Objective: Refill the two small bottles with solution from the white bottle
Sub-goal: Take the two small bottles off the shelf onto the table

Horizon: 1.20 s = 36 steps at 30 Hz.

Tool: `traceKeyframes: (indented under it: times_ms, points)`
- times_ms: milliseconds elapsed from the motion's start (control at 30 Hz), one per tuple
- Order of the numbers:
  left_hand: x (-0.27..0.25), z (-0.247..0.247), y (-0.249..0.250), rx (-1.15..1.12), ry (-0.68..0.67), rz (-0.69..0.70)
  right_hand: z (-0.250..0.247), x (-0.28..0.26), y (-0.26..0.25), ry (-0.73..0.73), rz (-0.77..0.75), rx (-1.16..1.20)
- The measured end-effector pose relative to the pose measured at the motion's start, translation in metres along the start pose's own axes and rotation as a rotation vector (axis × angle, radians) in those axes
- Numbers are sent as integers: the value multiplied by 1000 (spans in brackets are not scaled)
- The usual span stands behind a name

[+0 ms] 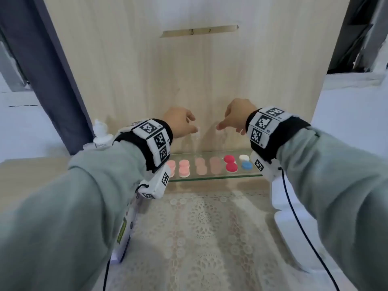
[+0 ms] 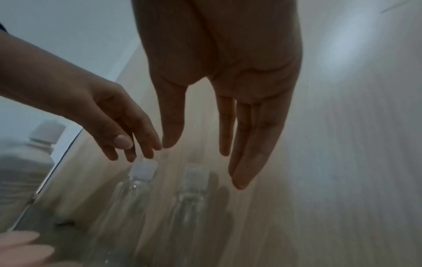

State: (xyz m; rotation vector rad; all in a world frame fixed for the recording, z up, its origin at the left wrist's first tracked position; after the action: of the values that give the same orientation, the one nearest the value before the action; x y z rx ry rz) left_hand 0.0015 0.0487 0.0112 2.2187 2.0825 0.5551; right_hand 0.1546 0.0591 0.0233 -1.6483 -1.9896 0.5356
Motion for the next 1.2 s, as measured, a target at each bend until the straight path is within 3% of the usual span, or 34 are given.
traceKeyframes:
  times_ms: [167,367,733,900,1200]
  points:
    - [9,26,-3,5,-54,-25,21,15,13,-61,21,-1]
    - [14,36,-5,-2,2,15,29,20,30,-73,17,111]
    - [-13,-25,15,-112,156,94,-27,-17,10,110,-86,318]
    - [-57,-33,24,-143,27,120,-34,-65,8,82,-130,366]
    - [-150,7,16,-54,-125,119,11,-149,35,-84,-112,273]
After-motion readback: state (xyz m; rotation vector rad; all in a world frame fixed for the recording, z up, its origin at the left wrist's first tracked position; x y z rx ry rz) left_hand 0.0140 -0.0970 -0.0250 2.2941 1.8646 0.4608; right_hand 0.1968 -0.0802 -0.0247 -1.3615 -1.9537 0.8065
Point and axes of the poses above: each hand's wrist, its own x-axis towards the middle knuckle, its own z-axis out of the palm, y = z × x, the point moved 5 cm from there along x, towards the middle knuckle, and after that the axes turned 9 degrees about x, right-handed, at the moved point
